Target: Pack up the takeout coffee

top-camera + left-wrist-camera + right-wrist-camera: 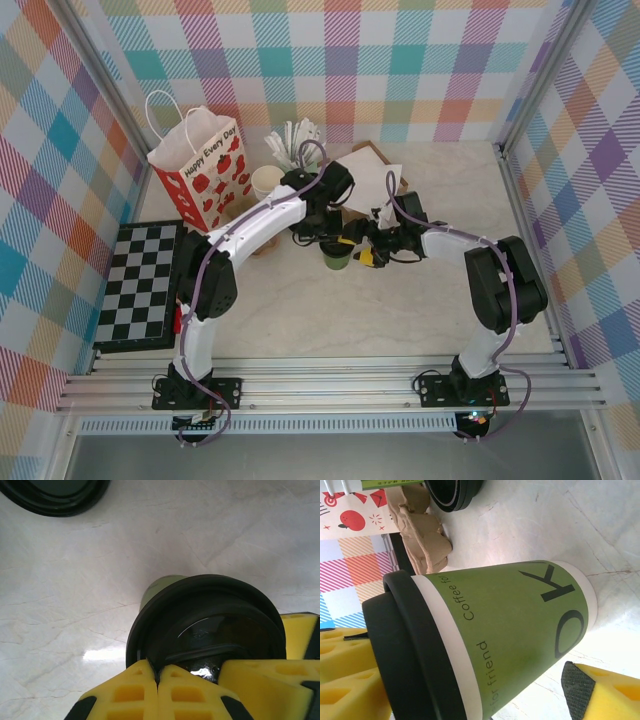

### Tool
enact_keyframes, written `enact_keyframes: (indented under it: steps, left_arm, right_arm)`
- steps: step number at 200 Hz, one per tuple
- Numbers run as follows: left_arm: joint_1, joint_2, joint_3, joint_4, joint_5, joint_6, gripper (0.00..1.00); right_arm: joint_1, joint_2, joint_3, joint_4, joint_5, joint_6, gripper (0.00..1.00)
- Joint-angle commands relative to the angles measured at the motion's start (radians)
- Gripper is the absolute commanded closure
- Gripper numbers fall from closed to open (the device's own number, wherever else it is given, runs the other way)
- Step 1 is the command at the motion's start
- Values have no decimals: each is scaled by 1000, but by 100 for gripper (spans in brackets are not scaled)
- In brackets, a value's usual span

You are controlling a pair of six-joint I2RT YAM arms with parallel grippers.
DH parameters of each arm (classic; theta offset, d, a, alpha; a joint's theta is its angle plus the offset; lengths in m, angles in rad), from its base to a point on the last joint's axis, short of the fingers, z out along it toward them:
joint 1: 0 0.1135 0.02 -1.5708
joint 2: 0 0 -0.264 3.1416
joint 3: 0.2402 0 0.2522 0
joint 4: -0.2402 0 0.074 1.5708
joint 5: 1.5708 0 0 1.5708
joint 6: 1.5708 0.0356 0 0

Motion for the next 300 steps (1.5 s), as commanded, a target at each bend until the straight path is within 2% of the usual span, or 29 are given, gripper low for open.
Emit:
enact_keyframes:
  steps: [1,113,128,160,199,223,235,245,258,267,300]
  left_arm:
    - [16,-16,-11,15,75,22,94]
    - [54,-151,-25,52,70,36,82]
    - [60,-176,-46,68,76,39,77]
    - [80,-202,-111,99,99,25,77]
    - [114,-293,-228,214,149,-7,76]
    - [144,-365,-299,260,129,-32,66]
    - [165,-403,-340,275,109,-51,57]
    - [184,-438,-385,289,85,-70,42]
    - [212,-482,-453,304,57,-105,15]
    - [232,-511,-503,313,41,-131,1]
    - [262,-537,-627,300,8,-188,0]
  right_arm:
    - [4,4,3,-41,12,-40,15]
    - [4,-35,53,-126,37,-79,12]
    - [4,-47,65,-155,48,-98,11]
    - [5,-45,93,-203,49,-126,11]
    - [27,-45,123,-241,53,-163,9]
    - [44,-58,148,-261,60,-203,5]
    - [55,-69,161,-281,80,-237,0]
    - [67,-73,179,-311,112,-276,0]
    - [91,-73,221,-381,183,-352,0]
    - [108,-68,253,-430,238,-408,0]
    - [135,-15,361,-542,308,-537,0]
